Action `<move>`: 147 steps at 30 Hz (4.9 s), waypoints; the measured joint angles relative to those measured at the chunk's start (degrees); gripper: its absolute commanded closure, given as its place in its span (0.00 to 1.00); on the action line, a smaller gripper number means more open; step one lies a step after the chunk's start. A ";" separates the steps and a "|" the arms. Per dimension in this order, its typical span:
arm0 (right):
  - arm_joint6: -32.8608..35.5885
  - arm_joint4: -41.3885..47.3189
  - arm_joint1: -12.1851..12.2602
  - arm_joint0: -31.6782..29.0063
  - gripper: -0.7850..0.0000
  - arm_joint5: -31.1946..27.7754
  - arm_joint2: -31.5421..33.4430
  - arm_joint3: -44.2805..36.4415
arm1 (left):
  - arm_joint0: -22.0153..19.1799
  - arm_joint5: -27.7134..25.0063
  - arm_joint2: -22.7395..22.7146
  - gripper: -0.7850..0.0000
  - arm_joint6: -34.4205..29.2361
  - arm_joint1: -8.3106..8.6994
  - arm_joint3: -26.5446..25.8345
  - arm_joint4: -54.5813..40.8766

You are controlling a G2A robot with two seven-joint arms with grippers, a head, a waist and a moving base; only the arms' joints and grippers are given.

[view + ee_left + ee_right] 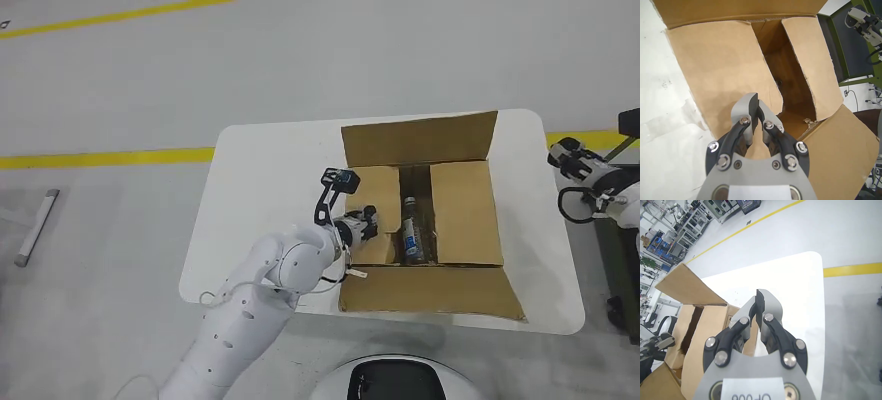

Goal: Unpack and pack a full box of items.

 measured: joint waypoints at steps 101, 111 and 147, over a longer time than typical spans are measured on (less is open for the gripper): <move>4.04 -11.12 0.63 9.82 1.00 -26.15 -20.11 1.94 | 31.29 -27.72 -31.92 0.00 -4.60 6.91 -21.44 22.65; 3.67 -10.30 0.73 9.47 1.00 -25.77 -19.76 1.64 | 32.31 -44.51 -30.48 0.00 -6.08 8.39 -24.08 33.95; -2.94 -12.03 2.20 8.88 1.00 -21.90 -8.68 0.04 | 16.48 -38.41 -15.81 0.00 8.39 5.98 -17.18 33.76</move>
